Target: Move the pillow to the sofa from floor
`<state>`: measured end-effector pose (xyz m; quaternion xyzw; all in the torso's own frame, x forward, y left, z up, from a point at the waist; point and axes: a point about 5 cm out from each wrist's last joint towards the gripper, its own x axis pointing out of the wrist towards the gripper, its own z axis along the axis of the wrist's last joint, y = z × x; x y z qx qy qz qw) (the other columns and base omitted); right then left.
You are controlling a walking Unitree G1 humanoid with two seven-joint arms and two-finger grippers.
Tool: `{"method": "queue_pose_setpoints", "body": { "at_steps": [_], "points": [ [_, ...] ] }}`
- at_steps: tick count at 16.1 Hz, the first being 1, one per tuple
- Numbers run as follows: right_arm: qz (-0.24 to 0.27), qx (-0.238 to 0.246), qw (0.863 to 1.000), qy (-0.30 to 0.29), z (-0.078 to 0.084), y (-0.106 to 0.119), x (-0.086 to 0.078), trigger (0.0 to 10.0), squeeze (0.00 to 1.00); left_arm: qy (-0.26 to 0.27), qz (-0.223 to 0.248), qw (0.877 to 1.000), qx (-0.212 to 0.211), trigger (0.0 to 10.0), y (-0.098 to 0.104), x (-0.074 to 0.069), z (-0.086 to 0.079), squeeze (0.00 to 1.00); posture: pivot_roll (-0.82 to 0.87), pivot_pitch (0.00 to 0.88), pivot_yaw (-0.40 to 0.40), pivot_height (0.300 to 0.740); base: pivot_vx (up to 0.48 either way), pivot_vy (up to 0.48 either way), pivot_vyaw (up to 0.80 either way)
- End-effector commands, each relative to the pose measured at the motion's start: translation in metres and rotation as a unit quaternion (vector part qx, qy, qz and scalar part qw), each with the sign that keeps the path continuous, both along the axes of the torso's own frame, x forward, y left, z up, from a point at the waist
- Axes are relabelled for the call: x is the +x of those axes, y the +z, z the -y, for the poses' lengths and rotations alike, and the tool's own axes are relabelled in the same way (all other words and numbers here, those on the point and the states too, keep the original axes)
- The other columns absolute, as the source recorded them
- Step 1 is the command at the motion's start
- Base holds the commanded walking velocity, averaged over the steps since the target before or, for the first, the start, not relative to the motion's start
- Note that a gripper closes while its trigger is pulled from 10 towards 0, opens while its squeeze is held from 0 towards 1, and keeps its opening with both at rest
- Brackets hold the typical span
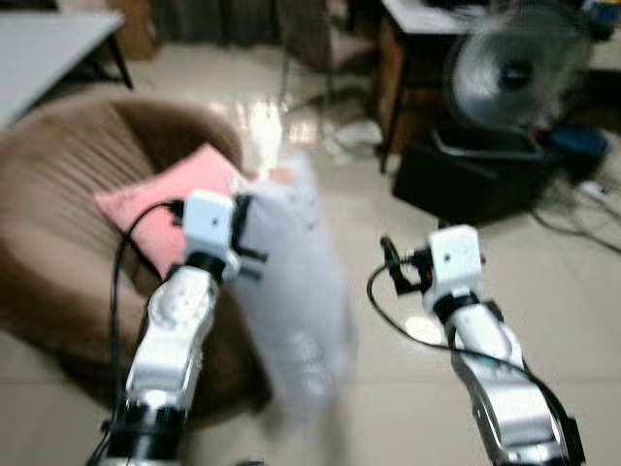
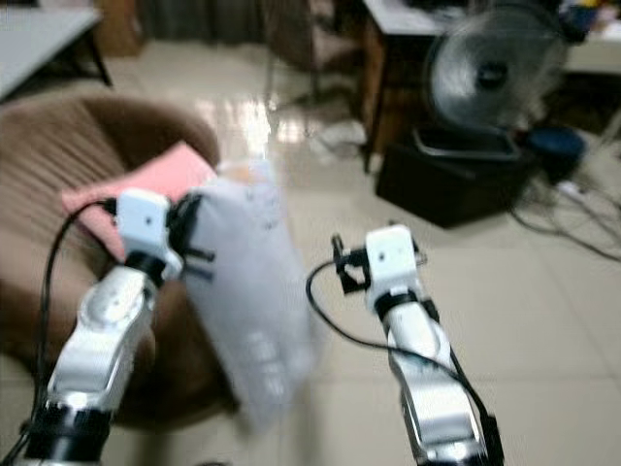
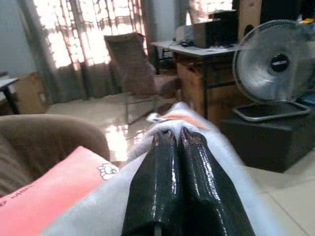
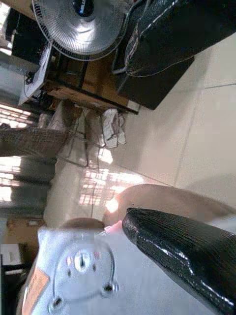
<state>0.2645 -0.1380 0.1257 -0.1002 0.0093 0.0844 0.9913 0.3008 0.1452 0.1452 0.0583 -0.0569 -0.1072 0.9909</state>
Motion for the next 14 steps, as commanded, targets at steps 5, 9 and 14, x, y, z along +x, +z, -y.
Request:
{"method": "queue_pose_setpoints", "body": {
  "at_steps": [5,9,14],
  "points": [
    [-0.015,0.002,1.0,0.016,0.001,-0.006,-0.002,10.0,0.0,-0.001,0.02,1.0,-0.002,10.0,0.009,0.005,0.006,0.0,-0.07,0.0,0.031,0.74,0.277,0.0,0.64],
    [-0.014,-0.014,0.996,0.089,-0.008,-0.007,-0.006,10.0,0.0,-0.026,0.008,1.0,0.009,10.0,0.007,0.024,0.012,0.0,-0.07,0.0,0.027,0.74,0.0,0.0,0.0],
    [-0.025,-0.004,0.99,0.142,-0.004,-0.006,-0.014,10.0,0.0,-0.078,-0.009,0.997,0.02,10.0,0.009,0.057,0.032,0.0,-0.09,0.0,0.045,0.74,0.0,0.0,0.0]
  ]
}}
